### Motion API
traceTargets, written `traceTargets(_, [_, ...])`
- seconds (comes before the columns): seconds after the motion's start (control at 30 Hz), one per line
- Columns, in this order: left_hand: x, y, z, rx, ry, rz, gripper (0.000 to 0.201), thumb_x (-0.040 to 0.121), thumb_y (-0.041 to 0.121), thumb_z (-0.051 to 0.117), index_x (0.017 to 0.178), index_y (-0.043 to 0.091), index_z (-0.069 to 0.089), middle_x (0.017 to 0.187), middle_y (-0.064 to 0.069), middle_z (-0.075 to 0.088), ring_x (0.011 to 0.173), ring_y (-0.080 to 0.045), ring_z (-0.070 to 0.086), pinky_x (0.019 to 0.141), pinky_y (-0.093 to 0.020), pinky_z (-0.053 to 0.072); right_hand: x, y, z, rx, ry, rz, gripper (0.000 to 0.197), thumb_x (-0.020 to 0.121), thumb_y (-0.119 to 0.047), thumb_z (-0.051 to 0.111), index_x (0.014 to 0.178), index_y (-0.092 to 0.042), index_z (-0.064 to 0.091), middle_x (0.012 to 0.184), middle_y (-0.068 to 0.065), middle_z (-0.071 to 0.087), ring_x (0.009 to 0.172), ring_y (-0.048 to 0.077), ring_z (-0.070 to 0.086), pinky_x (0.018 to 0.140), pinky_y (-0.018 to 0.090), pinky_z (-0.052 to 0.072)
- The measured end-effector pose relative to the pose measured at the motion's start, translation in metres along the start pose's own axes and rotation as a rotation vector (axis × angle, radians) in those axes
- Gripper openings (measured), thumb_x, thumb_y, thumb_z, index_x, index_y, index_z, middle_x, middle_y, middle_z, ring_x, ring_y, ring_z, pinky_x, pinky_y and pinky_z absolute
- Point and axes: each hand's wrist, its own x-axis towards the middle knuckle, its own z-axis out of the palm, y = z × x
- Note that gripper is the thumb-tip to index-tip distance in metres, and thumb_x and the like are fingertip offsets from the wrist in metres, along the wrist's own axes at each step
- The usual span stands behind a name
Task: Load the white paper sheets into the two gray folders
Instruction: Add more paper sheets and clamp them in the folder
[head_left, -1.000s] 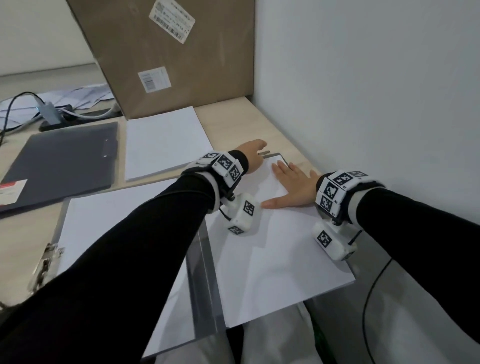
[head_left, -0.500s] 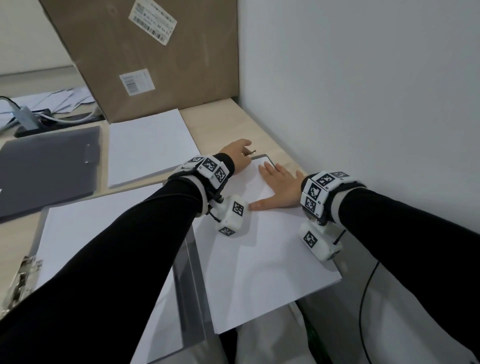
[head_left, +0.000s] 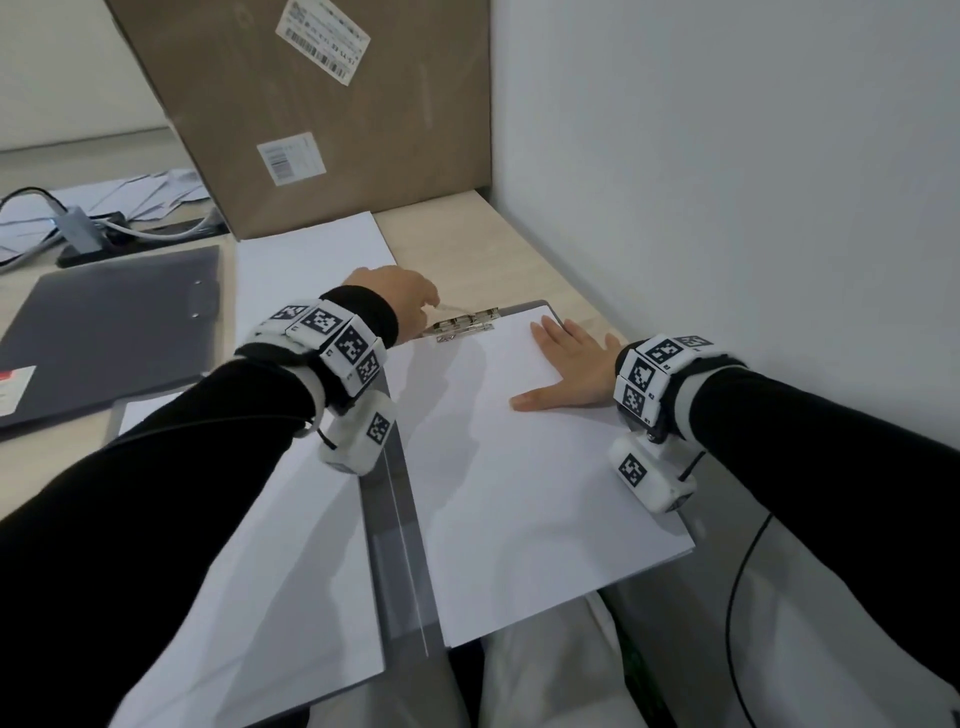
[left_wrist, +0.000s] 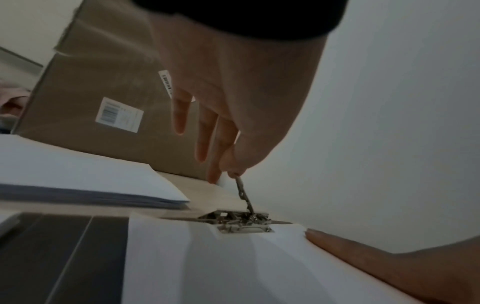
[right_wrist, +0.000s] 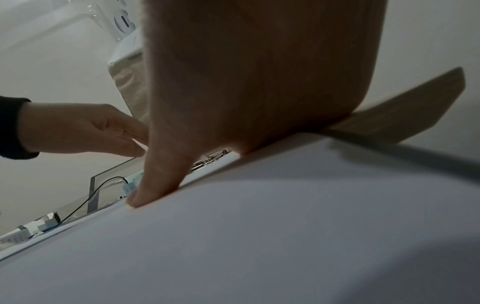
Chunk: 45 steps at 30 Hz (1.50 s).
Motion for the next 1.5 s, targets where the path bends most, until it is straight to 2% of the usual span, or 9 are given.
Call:
traceTargets(0.23, [0.001, 0.006, 0.017, 0.312, -0.306, -0.016, 0.044, 0.090, 0.009, 0.039, 0.133, 0.006, 0.049, 0.128, -0.012, 0.059, 0.118, -0.030, 0.056, 0.099, -0.038, 0.048, -0.001, -0.001, 0.000, 0.020, 0.002, 0.000, 0.114, 0.070, -0.083, 0.043, 0.150, -0.027, -0.017, 0.158, -0.012, -0.023, 0.148, 0.013, -0.017, 0.117, 0.053, -0.006])
traceTargets(0.53, [-0.003, 0.012, 0.016, 0.492, -0.407, 0.063, 0.041, 0.098, 0.005, 0.031, 0.139, 0.003, 0.034, 0.136, -0.014, 0.049, 0.124, -0.029, 0.051, 0.100, -0.032, 0.042, 0.004, 0.003, 0.002, 0.025, -0.004, -0.011, 0.115, 0.068, -0.085, 0.042, 0.149, -0.030, -0.018, 0.157, -0.014, -0.023, 0.147, 0.011, -0.018, 0.117, 0.052, -0.008])
traceTargets(0.7, [-0.004, 0.008, 0.016, 0.408, -0.441, 0.069, 0.050, 0.097, 0.000, 0.034, 0.145, 0.003, 0.020, 0.096, -0.011, 0.054, 0.103, -0.026, 0.053, 0.083, -0.032, 0.041, 0.004, 0.003, 0.001, -0.004, -0.023, -0.014, 0.114, 0.068, -0.085, 0.040, 0.149, -0.030, -0.019, 0.157, -0.014, -0.025, 0.147, 0.011, -0.019, 0.117, 0.052, -0.006])
traceTargets(0.83, [-0.012, -0.001, 0.020, 0.198, -0.416, 0.005, 0.049, 0.097, 0.000, 0.030, 0.145, 0.004, 0.022, 0.142, -0.020, 0.043, 0.111, -0.027, 0.052, 0.080, -0.028, 0.032, 0.002, 0.001, -0.003, -0.017, -0.034, -0.002, 0.111, 0.072, -0.083, 0.040, 0.149, -0.028, -0.018, 0.157, -0.012, -0.025, 0.147, 0.012, -0.019, 0.118, 0.052, -0.006])
traceTargets(0.9, [-0.018, -0.003, 0.020, 0.103, -0.375, -0.013, 0.053, 0.097, -0.002, 0.029, 0.148, 0.007, 0.018, 0.148, -0.020, 0.037, 0.107, -0.019, 0.046, 0.083, -0.028, 0.032, -0.002, -0.001, -0.005, -0.006, -0.038, 0.008, 0.109, 0.074, -0.079, 0.042, 0.150, -0.027, -0.016, 0.158, -0.011, -0.024, 0.147, 0.012, -0.018, 0.118, 0.049, -0.006])
traceTargets(1.17, [-0.063, -0.007, 0.017, -0.145, -0.285, -0.087, 0.057, 0.098, 0.009, 0.033, 0.151, 0.023, 0.017, 0.159, -0.003, 0.020, 0.144, -0.023, 0.027, 0.113, -0.028, 0.026, -0.005, -0.009, -0.027, 0.057, 0.023, 0.043, 0.082, 0.093, -0.062, 0.024, 0.153, -0.013, 0.000, 0.162, 0.006, -0.002, 0.150, 0.023, -0.003, 0.121, 0.040, -0.004])
traceTargets(1.27, [-0.091, -0.001, 0.023, -0.191, -0.295, -0.053, 0.056, 0.097, 0.014, 0.038, 0.150, 0.024, 0.022, 0.159, 0.001, 0.018, 0.146, -0.019, 0.021, 0.116, -0.027, 0.019, -0.023, -0.007, -0.033, 0.272, 0.187, 0.054, 0.071, 0.096, -0.043, 0.044, 0.151, -0.009, 0.017, 0.160, 0.009, 0.018, 0.147, 0.022, 0.019, 0.119, 0.032, 0.014])
traceTargets(1.4, [-0.121, 0.009, 0.032, -0.218, -0.307, -0.005, 0.056, 0.098, 0.017, 0.040, 0.150, 0.021, 0.022, 0.160, 0.002, 0.013, 0.148, -0.016, 0.015, 0.119, -0.028, 0.012, -0.053, 0.002, -0.023, 0.287, 0.346, 0.188, 0.038, 0.088, -0.021, 0.055, 0.118, 0.001, 0.062, 0.126, 0.017, 0.061, 0.118, 0.031, 0.056, 0.098, 0.033, 0.044])
traceTargets(1.5, [-0.141, 0.017, 0.035, -0.235, -0.319, -0.006, 0.057, 0.097, 0.017, 0.040, 0.151, 0.020, 0.020, 0.161, 0.001, 0.010, 0.148, -0.017, 0.016, 0.119, -0.028, 0.013, -0.072, 0.013, -0.007, 0.335, 0.330, 0.266, 0.019, 0.081, -0.017, 0.057, 0.080, 0.000, 0.065, 0.087, 0.016, 0.067, 0.096, 0.033, 0.066, 0.074, 0.029, 0.049])
